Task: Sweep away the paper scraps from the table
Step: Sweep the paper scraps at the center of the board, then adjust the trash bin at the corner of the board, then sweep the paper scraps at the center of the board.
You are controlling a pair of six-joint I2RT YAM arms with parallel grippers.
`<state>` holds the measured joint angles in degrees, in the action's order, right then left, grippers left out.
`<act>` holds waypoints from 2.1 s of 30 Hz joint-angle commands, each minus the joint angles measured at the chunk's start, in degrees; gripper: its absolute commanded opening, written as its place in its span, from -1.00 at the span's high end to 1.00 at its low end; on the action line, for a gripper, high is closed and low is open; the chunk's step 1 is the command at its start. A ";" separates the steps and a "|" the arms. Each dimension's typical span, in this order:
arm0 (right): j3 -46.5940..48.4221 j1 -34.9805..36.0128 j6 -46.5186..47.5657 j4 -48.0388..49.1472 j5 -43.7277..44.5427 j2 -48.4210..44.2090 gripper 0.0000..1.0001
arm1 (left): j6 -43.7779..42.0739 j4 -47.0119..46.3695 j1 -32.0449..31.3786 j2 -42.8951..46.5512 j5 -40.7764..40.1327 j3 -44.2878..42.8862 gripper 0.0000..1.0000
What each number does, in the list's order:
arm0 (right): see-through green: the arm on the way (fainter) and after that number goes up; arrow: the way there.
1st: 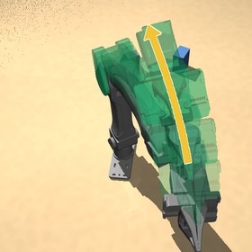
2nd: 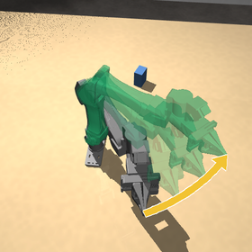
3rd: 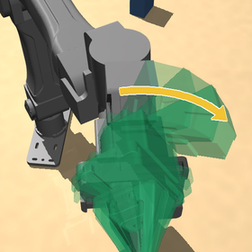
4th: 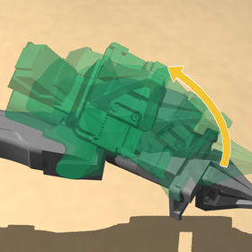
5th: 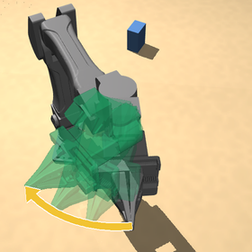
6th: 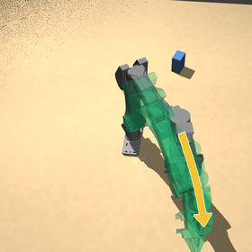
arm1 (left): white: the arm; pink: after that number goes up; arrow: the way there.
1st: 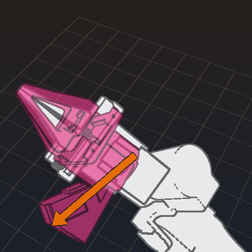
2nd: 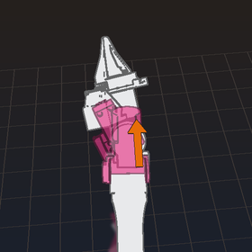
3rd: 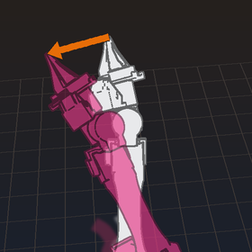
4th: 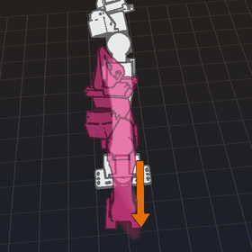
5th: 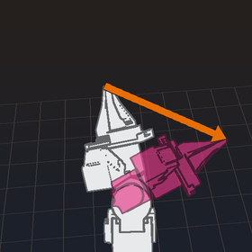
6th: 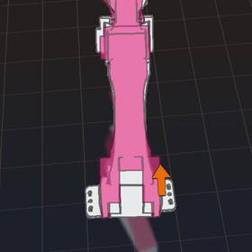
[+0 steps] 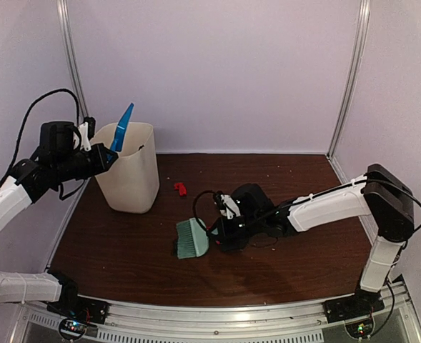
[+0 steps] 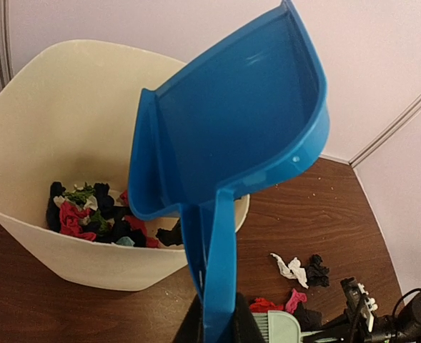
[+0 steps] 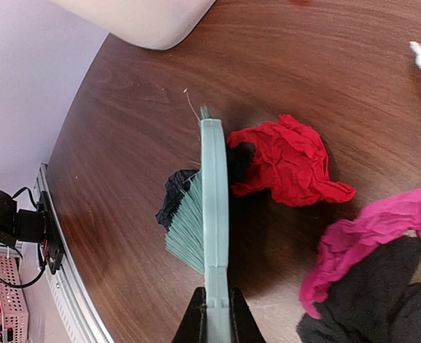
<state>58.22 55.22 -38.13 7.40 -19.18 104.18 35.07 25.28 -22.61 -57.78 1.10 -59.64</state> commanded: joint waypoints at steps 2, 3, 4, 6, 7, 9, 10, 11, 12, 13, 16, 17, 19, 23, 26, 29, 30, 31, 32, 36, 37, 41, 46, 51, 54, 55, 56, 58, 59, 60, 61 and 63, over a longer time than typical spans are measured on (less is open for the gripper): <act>-7.84 -2.93 0.33 -4.04 5.81 -4.23 1.00 | -1.46 -3.19 -0.41 -0.10 0.52 0.90 1.00; -8.80 -3.45 0.19 -4.65 7.02 -5.43 1.00 | -1.63 -3.14 -0.41 -0.18 0.67 1.00 1.00; -9.82 -3.98 -0.08 -5.25 8.25 -7.11 1.00 | -1.93 -3.15 -0.42 -0.29 0.92 0.97 1.00; -11.65 -5.10 -0.72 -6.76 10.49 -9.91 1.00 | -2.53 -3.19 -0.77 -0.79 1.66 1.09 1.00; -12.41 -5.46 -0.86 -7.68 11.73 -11.46 1.00 | -2.93 -3.21 -1.03 -1.02 2.02 1.10 1.00; -14.08 -5.94 -1.20 -10.60 14.87 -14.87 1.00 | -3.81 -2.79 -2.18 -1.61 2.37 1.06 1.00; -14.55 -6.21 -1.24 -11.79 16.25 -16.81 1.00 | -4.29 -2.57 -2.90 -1.98 2.11 0.95 1.00; -14.92 -6.28 -1.25 -12.95 17.68 -18.65 1.00 | -4.84 -2.32 -3.73 -2.37 1.80 0.85 1.00; -15.23 -6.32 -1.04 -13.84 18.26 -20.51 1.00 | -5.36 -2.05 -4.54 -2.78 1.49 0.64 1.00; -15.50 -6.36 -0.57 -14.11 18.32 -22.43 1.00 | -5.88 -1.81 -5.37 -3.18 1.25 0.46 1.00; -16.11 -6.40 2.05 -12.97 15.84 -27.90 1.00 | -7.40 -1.49 -7.73 -3.93 0.32 0.04 1.00; -16.05 -6.37 2.92 -12.41 14.93 -29.51 1.00 | -7.77 -1.28 -8.57 -4.00 -0.17 -0.26 1.00; -15.54 -6.37 4.73 -11.11 13.44 -32.99 1.00 | -8.63 -0.66 -10.55 -4.05 -2.41 -1.02 1.00; -13.67 -6.57 8.28 -8.91 15.38 -36.71 1.00 | -10.43 0.93 -14.78 -4.29 -4.94 -3.11 1.00; -11.43 -7.80 10.99 -8.09 21.50 -36.66 1.00 | -10.97 3.04 -17.24 -5.23 -7.76 -4.75 1.00; -7.99 -11.03 10.79 -7.58 24.96 -32.99 1.00 | -10.92 4.49 -19.34 -6.12 -9.96 -5.14 1.00; -6.25 -12.27 10.01 -7.57 24.43 -30.96 1.00 | -10.78 4.66 -19.98 -6.34 -10.57 -5.07 1.00; -4.42 -13.53 8.99 -7.55 23.23 -28.37 1.00 | -10.73 4.72 -20.62 -6.45 -10.96 -5.01 1.00; -2.13 -14.55 8.24 -7.55 21.02 -25.88 1.00 | -10.68 4.70 -21.00 -6.47 -11.29 -4.97 1.00; 7.29 -15.85 6.51 -4.86 10.07 -14.25 1.00 | -10.72 5.31 -21.58 -6.55 -13.68 -5.12 1.00; 9.01 -15.85 5.98 -4.40 7.37 -10.91 1.00 | -10.88 5.39 -21.57 -6.63 -14.13 -5.40 1.00; 12.88 -16.13 3.73 -1.36 0.51 -3.21 1.00 | -11.72 4.17 -21.60 -6.51 -12.45 -8.14 1.00; 14.59 -17.41 2.12 -0.45 -2.13 3.27 1.00 | -12.24 5.93 -21.60 -7.20 -13.60 -15.27 1.00; 10.51 -19.91 1.50 -1.55 -0.58 4.09 1.00 | -13.53 6.09 -21.63 -9.25 -10.46 -18.71 1.00; 5.46 -21.37 1.27 -0.96 -0.03 1.47 1.00 | -13.89 6.43 -22.77 -11.59 -8.91 -18.07 1.00; 3.76 -21.67 1.30 -0.90 0.28 0.45 1.00 | -13.89 6.45 -23.67 -12.24 -9.23 -17.73 1.00; 2.08 -21.80 1.36 -0.82 0.39 -0.77 1.00 | -13.89 6.42 -24.56 -12.90 -9.83 -17.51 1.00; -0.84 -21.92 1.79 -1.35 0.65 -2.90 1.00 | -14.04 6.43 -26.43 -14.11 -11.27 -17.24 1.00; -2.23 -21.96 1.92 -1.76 0.83 -4.10 1.00 | -14.06 6.37 -27.16 -14.62 -11.66 -17.08 1.00; -3.70 -21.94 2.07 -2.18 1.09 -5.89 1.00 | -14.14 6.38 -27.93 -15.10 -11.84 -16.88 1.00; -5.28 -21.96 2.15 -2.62 1.65 -7.35 1.00 | -14.22 6.38 -28.72 -15.63 -11.94 -16.65 1.00; -8.57 -21.94 2.26 -3.34 3.31 -11.00 1.00 | -14.81 6.49 -30.86 -16.82 -12.55 -16.21 1.00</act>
<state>54.63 33.23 -36.40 6.59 -19.03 98.70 21.87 32.18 -50.65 -73.73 -10.28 -76.60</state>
